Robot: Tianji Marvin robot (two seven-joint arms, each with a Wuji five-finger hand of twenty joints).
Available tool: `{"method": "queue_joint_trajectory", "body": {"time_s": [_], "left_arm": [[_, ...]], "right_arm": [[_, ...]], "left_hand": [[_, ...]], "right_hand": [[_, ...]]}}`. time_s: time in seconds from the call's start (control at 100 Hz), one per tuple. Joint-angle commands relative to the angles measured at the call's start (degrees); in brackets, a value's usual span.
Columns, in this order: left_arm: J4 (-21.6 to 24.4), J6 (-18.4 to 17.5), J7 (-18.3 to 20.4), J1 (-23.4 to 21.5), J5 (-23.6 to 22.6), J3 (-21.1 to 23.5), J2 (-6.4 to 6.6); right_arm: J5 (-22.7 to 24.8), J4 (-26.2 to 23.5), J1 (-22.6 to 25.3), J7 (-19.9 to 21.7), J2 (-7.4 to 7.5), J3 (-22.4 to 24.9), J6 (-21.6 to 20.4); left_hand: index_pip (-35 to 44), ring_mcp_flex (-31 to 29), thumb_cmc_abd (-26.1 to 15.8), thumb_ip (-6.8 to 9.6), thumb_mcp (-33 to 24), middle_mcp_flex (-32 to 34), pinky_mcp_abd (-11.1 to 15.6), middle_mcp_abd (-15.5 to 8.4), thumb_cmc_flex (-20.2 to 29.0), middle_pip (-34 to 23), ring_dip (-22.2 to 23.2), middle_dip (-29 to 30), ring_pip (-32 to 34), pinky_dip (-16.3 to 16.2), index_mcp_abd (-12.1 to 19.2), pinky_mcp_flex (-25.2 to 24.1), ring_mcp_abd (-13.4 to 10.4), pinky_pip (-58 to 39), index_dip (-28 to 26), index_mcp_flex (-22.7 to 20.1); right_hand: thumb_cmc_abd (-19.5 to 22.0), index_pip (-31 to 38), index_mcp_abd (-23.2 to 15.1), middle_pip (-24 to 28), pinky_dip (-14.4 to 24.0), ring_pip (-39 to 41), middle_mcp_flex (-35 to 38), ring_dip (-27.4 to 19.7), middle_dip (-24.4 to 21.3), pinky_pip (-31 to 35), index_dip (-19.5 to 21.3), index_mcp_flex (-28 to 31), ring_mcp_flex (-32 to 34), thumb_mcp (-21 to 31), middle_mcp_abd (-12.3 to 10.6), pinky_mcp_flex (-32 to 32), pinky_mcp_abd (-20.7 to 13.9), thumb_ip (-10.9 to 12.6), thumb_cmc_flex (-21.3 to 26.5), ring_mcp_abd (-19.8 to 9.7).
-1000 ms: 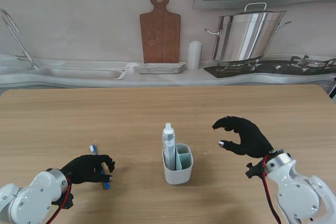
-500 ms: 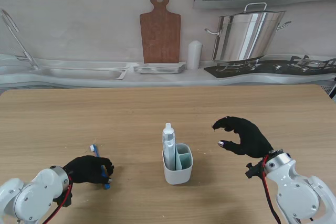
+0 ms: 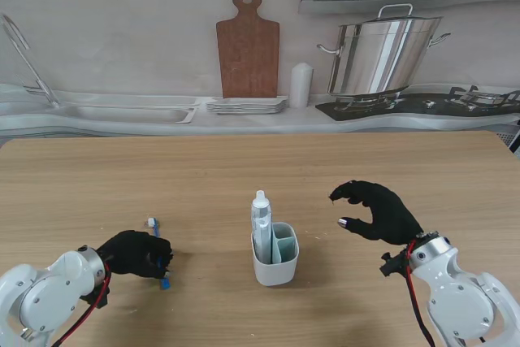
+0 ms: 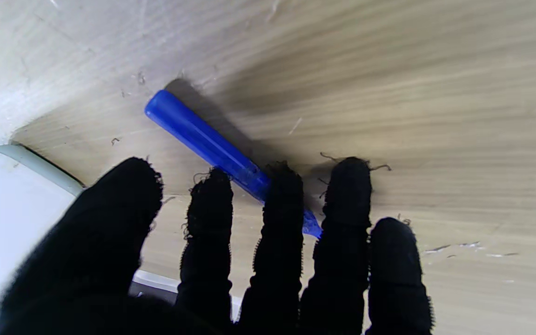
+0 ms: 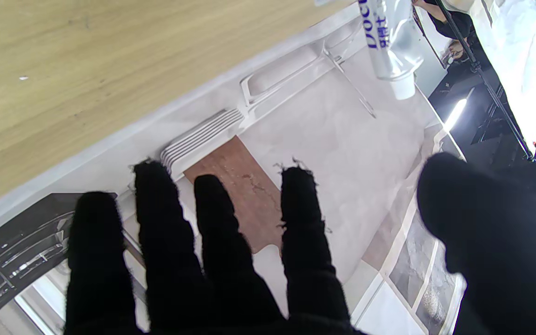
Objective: Organize toothpaste and toothbrush
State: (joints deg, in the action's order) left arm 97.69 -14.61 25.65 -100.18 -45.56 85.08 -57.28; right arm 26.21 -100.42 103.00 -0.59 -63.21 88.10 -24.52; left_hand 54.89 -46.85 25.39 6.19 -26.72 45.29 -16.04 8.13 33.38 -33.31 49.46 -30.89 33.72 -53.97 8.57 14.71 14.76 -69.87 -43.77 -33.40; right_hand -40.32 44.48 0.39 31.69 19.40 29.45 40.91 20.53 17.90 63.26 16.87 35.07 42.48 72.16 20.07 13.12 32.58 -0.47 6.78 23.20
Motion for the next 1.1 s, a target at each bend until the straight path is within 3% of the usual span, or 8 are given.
{"method": "queue_joint_trajectory", "body": {"time_s": [0.0,0.06,0.13,0.3,0.51,0.63,0.72,1.09], "left_arm": [[-0.98,-0.37,1.72,0.03,-0.37,-0.16,0.22],[-1.38,-1.17,2.00,0.39,-0.79,-0.29,0.34],[-1.68,-1.08,1.48,0.49,-0.61,-0.56,0.24],[-0.45,-1.25,1.30,-0.31,-1.92,-0.39,0.24],[0.09,-4.48,2.41,-0.18,-4.69,-0.84,0.67],[-1.24,-5.99,2.37,0.95,-4.73,-1.57,0.84],[-2.23,-7.15,2.42,1.78,-5.24,-1.92,0.98],[-8.00,-11.48,-0.36,5.33,-7.43,-1.65,1.18]], "right_arm": [[0.18,0.04,0.42,0.74,-0.20,-0.11,0.28],[0.17,0.08,0.42,0.77,-0.19,-0.13,0.33],[0.18,0.08,0.44,0.77,-0.20,-0.16,0.46],[0.22,0.21,0.43,0.70,-0.21,-0.15,0.49],[0.14,0.41,0.48,0.66,-0.22,-0.08,0.40],[0.20,0.60,0.43,0.53,-0.24,-0.06,0.27],[0.22,0.77,0.34,0.53,-0.23,-0.04,0.15],[0.02,1.29,-0.01,0.74,-0.20,-0.31,0.28]], "left_hand": [[1.07,3.67,1.64,-2.44,-2.01,-3.89,-1.15,-0.27,-0.49,9.97,-5.81,8.42,-8.08,1.24,1.32,-1.51,-1.14,1.51,-0.51,-1.84],[0.15,4.09,1.77,-2.63,-2.31,-4.68,-0.72,-0.34,-0.42,9.89,-5.36,8.47,-7.18,1.23,2.16,-1.79,-0.94,1.12,0.00,-0.45],[-2.38,2.39,0.67,-2.29,-3.20,-3.26,0.07,1.65,-1.23,7.39,-0.98,6.63,-1.65,-0.48,3.09,-0.31,-0.07,-2.49,-1.37,5.10],[-8.30,-0.79,-2.80,-0.57,-1.28,-0.46,0.92,2.24,-2.58,2.30,8.86,1.38,8.79,-4.58,3.28,2.41,-0.12,-8.15,0.17,7.37],[-9.30,-1.58,-2.37,-0.73,0.40,0.58,1.67,1.54,-1.87,0.65,10.91,-1.22,10.44,-4.79,3.75,3.28,-1.01,-8.61,2.68,3.31],[-3.84,0.88,0.11,-2.20,-1.45,0.45,0.87,0.51,-0.96,4.57,-0.08,2.30,-2.37,0.24,2.07,1.82,-1.49,-1.62,6.60,-3.11],[-1.01,2.31,0.38,-2.63,-2.24,0.02,0.93,-1.62,-1.17,5.63,-5.79,4.30,-6.97,3.65,1.56,0.60,-2.17,2.11,9.05,-5.40],[9.37,8.77,2.54,-3.78,-8.00,-3.71,2.34,-4.57,-2.95,9.05,-19.52,9.01,-15.68,16.42,0.70,-4.92,-5.78,12.06,9.02,-10.11]], "right_hand": [[-0.42,0.46,-0.86,0.65,-0.01,-0.09,0.26,0.89,-0.26,0.39,0.15,1.25,0.08,0.41,-0.39,0.01,0.48,-1.87,-2.46,-1.49],[-0.40,0.48,-0.83,0.67,0.00,-0.08,0.23,0.90,-0.25,0.39,0.16,1.27,0.12,0.44,-0.31,0.01,0.50,-1.86,-2.39,-1.50],[-0.38,0.53,-0.82,0.67,0.01,-0.06,0.21,0.91,-0.25,0.41,0.18,1.35,0.23,0.44,-0.30,0.05,0.53,-1.86,-2.37,-1.43],[-0.39,0.60,-0.91,0.73,0.01,-0.01,0.31,0.95,-0.23,0.40,0.22,1.33,0.39,0.48,-0.29,0.06,0.58,-1.86,-2.35,-1.45],[-0.39,0.73,-0.97,0.74,0.03,0.02,0.45,1.00,-0.24,0.44,0.28,1.39,0.65,0.47,-0.23,0.18,0.70,-1.86,-2.30,-1.48],[-0.43,0.73,-0.97,0.73,0.03,0.00,0.47,1.03,-0.24,0.43,0.28,1.40,0.66,0.45,-0.23,0.19,0.72,-1.87,-2.31,-1.53],[-0.43,0.70,-0.98,0.77,0.03,-0.01,0.57,1.04,-0.23,0.42,0.28,1.32,0.67,0.43,-0.19,0.16,0.73,-1.88,-2.35,-1.45],[-0.37,0.97,-1.08,0.86,0.00,-0.02,0.74,1.11,-0.20,0.35,0.40,1.58,0.98,0.41,-0.15,0.15,0.87,-1.85,-2.31,-1.53]]}}
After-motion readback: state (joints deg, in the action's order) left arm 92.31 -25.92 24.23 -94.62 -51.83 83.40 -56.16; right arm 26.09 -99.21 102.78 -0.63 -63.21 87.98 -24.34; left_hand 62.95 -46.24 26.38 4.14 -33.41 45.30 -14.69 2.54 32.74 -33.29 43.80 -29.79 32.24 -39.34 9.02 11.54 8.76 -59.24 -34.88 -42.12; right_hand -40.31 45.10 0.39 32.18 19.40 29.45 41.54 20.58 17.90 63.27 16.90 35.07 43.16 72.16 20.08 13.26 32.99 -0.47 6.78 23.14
